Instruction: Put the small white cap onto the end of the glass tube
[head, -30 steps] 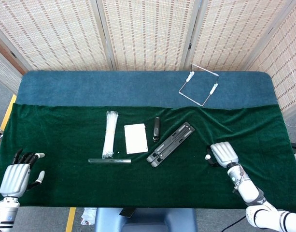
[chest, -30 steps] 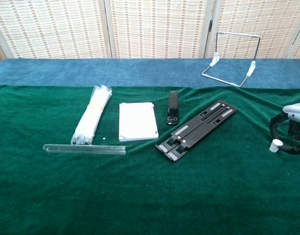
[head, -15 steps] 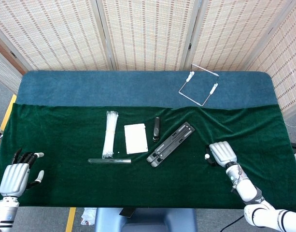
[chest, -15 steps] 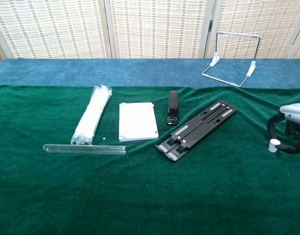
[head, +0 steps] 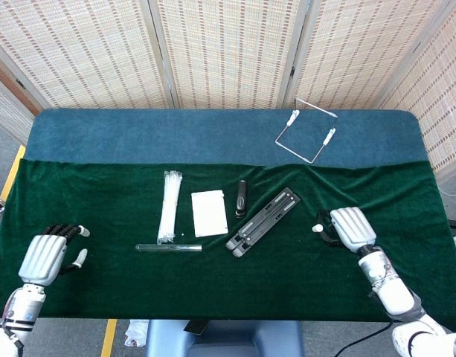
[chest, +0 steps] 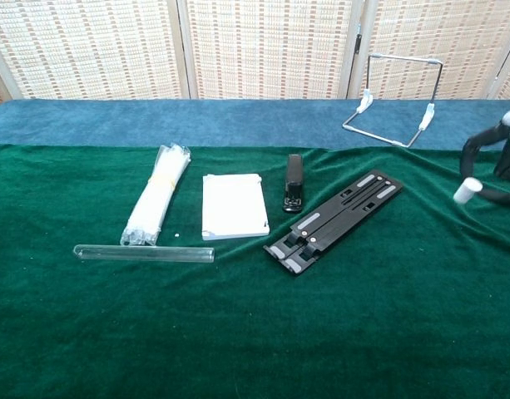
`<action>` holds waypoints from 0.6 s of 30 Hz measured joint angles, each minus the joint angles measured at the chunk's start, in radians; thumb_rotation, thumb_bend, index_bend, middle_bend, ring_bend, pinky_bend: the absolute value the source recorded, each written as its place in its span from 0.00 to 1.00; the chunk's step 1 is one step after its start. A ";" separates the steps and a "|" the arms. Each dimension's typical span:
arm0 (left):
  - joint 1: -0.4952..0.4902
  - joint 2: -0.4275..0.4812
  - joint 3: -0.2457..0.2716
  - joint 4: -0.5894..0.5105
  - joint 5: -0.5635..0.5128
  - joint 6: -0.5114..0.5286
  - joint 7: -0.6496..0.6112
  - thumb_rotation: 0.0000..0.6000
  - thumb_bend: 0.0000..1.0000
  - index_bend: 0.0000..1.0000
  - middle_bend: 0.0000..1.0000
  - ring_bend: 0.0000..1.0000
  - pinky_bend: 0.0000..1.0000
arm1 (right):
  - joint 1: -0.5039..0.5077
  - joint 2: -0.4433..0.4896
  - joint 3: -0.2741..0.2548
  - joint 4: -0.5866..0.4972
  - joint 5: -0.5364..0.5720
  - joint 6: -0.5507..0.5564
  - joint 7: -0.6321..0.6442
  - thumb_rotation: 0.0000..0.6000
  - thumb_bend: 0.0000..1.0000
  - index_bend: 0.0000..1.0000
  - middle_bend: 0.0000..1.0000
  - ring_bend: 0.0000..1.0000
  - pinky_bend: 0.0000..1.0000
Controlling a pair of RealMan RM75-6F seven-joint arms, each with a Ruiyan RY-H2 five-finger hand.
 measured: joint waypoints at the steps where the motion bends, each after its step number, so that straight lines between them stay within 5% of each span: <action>1: -0.018 -0.005 -0.003 0.000 0.004 -0.020 0.005 1.00 0.43 0.50 0.58 0.49 0.58 | -0.005 0.015 0.003 -0.012 -0.009 0.010 0.013 1.00 0.69 0.72 0.99 1.00 1.00; 8: -0.129 -0.068 -0.019 -0.003 0.009 -0.151 0.050 1.00 0.43 0.53 0.76 0.68 0.74 | -0.042 0.077 0.009 -0.053 -0.033 0.053 0.072 1.00 0.69 0.72 0.99 1.00 1.00; 18: -0.254 -0.226 -0.040 0.031 -0.062 -0.295 0.194 1.00 0.43 0.48 0.86 0.77 0.81 | -0.072 0.096 0.002 -0.040 -0.039 0.071 0.121 1.00 0.69 0.72 0.99 1.00 1.00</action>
